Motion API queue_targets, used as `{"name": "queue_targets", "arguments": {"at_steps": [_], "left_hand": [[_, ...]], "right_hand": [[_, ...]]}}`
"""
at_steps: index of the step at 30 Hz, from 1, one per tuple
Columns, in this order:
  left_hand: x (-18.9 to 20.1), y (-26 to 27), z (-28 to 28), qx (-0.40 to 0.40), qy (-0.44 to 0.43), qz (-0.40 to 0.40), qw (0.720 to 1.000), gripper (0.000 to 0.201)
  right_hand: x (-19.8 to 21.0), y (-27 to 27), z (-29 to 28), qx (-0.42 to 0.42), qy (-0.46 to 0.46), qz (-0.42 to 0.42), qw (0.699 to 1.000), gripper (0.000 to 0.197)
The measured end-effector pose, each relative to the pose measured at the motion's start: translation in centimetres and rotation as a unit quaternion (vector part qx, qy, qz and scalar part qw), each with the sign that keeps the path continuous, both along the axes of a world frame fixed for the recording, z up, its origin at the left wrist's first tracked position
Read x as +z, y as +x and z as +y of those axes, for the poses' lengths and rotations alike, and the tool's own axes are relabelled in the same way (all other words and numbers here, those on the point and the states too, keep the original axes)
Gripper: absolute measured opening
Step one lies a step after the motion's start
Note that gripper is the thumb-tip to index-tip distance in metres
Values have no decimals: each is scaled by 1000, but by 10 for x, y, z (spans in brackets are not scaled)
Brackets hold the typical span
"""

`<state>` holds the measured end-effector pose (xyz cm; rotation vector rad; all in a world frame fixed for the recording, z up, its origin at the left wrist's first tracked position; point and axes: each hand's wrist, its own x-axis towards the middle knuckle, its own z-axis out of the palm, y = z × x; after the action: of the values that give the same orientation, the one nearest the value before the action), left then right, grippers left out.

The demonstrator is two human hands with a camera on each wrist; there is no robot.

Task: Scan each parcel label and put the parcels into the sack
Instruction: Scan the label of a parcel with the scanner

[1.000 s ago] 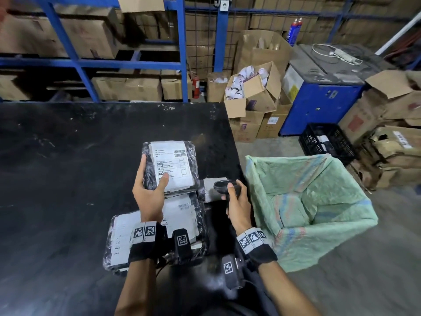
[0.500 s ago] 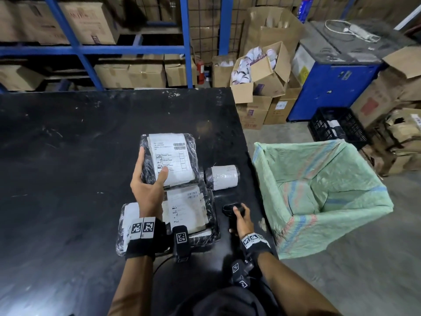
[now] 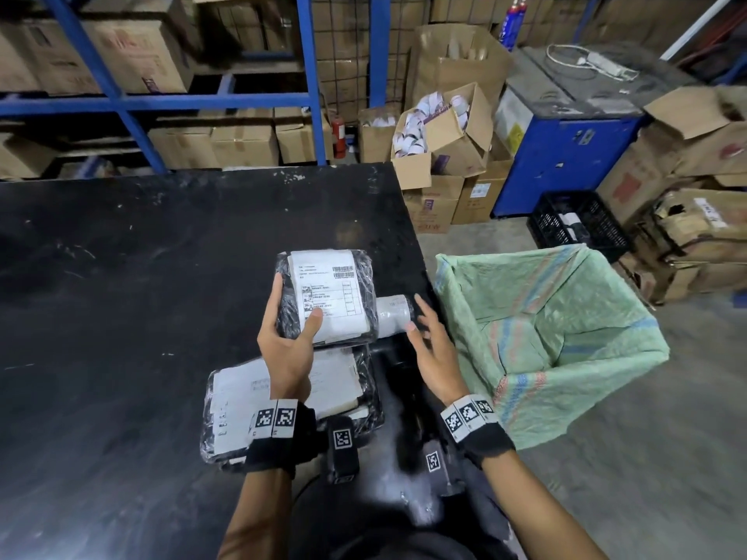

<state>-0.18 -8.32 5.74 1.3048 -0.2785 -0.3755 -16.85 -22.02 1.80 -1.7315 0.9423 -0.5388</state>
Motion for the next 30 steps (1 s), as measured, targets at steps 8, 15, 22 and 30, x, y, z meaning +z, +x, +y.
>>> {"name": "queue_targets", "arguments": {"at_steps": [8,15,22,30], "left_hand": [[7,-57,-45,-60,-32,42,997,77],[10,-103,-105,-70,-29,55,996,77],[8,-140,-175,-54,-15,48,997,77],[-32,-169,-240,-108,125,-46,985,81]], "right_hand": [[55,-2,-22,64,-36,-48,996,56],[51,-33,-81,72,-102,-10,992,58],[45,-68,-154,76,-107,-3,991,57],[19,-110,-227,92,-63,31,993,61]]}}
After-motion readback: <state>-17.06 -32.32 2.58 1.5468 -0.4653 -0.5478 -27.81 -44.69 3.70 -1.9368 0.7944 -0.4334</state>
